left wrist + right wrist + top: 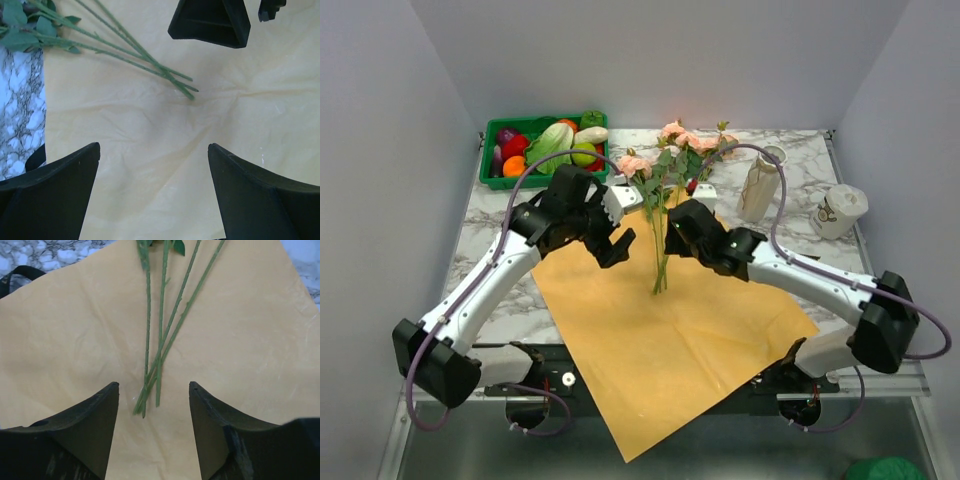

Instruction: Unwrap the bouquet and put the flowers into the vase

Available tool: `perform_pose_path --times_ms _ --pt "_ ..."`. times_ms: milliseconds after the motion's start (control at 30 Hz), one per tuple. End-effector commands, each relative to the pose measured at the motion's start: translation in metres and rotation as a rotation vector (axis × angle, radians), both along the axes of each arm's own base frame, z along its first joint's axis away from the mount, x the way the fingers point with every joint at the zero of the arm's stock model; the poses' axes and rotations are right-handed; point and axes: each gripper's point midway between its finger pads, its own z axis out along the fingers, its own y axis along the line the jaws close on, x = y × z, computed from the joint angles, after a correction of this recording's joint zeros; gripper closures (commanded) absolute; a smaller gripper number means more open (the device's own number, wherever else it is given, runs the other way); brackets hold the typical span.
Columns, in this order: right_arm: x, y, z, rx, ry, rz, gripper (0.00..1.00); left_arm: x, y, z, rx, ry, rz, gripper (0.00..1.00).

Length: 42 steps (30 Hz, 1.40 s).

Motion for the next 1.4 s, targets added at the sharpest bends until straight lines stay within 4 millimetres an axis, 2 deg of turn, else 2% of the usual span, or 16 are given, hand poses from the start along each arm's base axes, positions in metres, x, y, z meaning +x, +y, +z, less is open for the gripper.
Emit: perform_pose_path --times_ms 0,33,67,100,133,167,267,300,333,400,500,800,833,1000,1167,1367 --pt "0.053 0.009 -0.001 -0.070 -0.049 -0.057 0.37 0.018 0.020 -0.013 0.093 0.067 0.126 0.03" --pt "0.063 0.012 -0.006 -0.079 -0.048 -0.062 0.39 0.019 0.022 -0.017 0.094 0.059 0.136 0.02" --pt "0.078 0.016 0.004 -0.069 -0.065 -0.072 0.40 0.027 0.021 -0.016 0.080 0.030 0.158 0.02" --pt "0.087 0.017 0.001 -0.078 -0.060 -0.076 0.41 0.029 0.024 -0.020 0.071 0.040 0.184 0.02" --pt "0.097 0.019 -0.019 -0.114 -0.029 -0.080 0.45 0.030 0.025 -0.027 0.076 0.055 0.193 0.02" --pt "0.111 0.018 -0.016 -0.105 -0.030 -0.093 0.46 0.032 0.025 -0.031 0.076 0.058 0.200 0.02" --pt "0.133 0.012 -0.046 -0.144 0.023 -0.116 0.53 0.036 0.030 -0.045 0.110 0.072 0.229 0.03" --pt "0.139 0.014 -0.045 -0.139 0.022 -0.121 0.54 0.038 0.034 -0.049 0.126 0.072 0.244 0.03" --pt "0.142 0.011 -0.063 -0.169 0.056 -0.125 0.56 0.040 0.037 -0.054 0.141 0.082 0.253 0.03" --pt "0.151 0.009 -0.068 -0.170 0.070 -0.136 0.58 0.040 0.040 -0.059 0.151 0.098 0.264 0.03" --pt "0.156 0.007 -0.091 -0.190 0.125 -0.140 0.59 0.040 0.045 -0.068 0.168 0.133 0.274 0.03" --pt "0.180 0.015 -0.113 -0.196 0.189 -0.137 0.60 0.040 0.050 -0.079 0.184 0.165 0.271 0.03" --pt "0.179 0.012 -0.122 -0.213 0.212 -0.141 0.61 0.039 0.050 -0.080 0.182 0.169 0.267 0.03" --pt "0.172 0.001 -0.134 -0.237 0.254 -0.164 0.60 0.035 0.050 -0.078 0.152 0.176 0.255 0.02" --pt "0.164 -0.004 -0.135 -0.233 0.253 -0.165 0.47 0.034 0.051 -0.082 0.153 0.180 0.251 0.02" --pt "0.170 -0.001 -0.138 -0.224 0.254 -0.160 0.45 0.033 0.052 -0.082 0.152 0.185 0.256 0.02"
